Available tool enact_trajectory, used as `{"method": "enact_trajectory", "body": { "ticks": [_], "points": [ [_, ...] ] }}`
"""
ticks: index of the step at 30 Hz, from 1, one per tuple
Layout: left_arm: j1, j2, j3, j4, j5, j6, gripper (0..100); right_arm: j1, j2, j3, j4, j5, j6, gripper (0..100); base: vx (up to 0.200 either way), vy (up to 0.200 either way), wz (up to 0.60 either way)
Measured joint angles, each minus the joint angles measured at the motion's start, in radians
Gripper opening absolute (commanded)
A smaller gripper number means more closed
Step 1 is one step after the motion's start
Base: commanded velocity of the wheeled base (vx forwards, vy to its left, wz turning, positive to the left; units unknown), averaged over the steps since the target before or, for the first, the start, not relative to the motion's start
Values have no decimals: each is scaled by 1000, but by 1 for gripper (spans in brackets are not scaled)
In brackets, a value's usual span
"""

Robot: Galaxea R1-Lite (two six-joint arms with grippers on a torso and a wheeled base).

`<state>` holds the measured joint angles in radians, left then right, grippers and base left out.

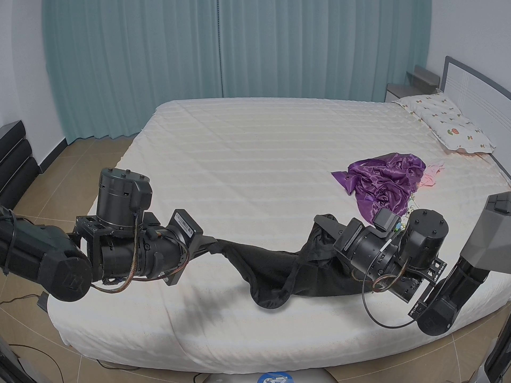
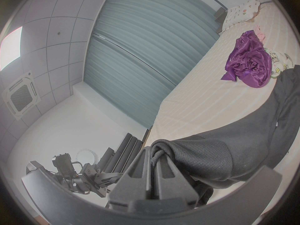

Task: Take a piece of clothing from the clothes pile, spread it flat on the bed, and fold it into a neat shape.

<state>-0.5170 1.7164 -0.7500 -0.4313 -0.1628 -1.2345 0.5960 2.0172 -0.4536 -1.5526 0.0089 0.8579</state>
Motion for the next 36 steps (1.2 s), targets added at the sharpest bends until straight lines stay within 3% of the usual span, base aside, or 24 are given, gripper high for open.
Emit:
{"method": "enact_trajectory", "body": {
  "ticks": [6,19,23,29,31,36],
  "points": [
    [-13,-21,19,15,0,-1,0,6,-47,67,0,-1,-17,0,-200,0,0],
    [-40,-209,32,113,1,-1,0,65,-396,219,41,-13,-33,0,0,0,0],
    [-37,-279,11,134,3,-1,0,87,-568,196,178,-15,-41,0,0,0,0],
    [-32,-370,-62,196,5,-2,0,89,-796,31,540,-18,-43,0,0,0,0],
    [-24,-394,-108,222,5,-2,0,67,-853,-70,661,-15,-34,0,0,0,0],
    [18,-403,-217,268,5,-11,0,-37,-897,-302,780,14,7,0,0,0,0]
  ]
}}
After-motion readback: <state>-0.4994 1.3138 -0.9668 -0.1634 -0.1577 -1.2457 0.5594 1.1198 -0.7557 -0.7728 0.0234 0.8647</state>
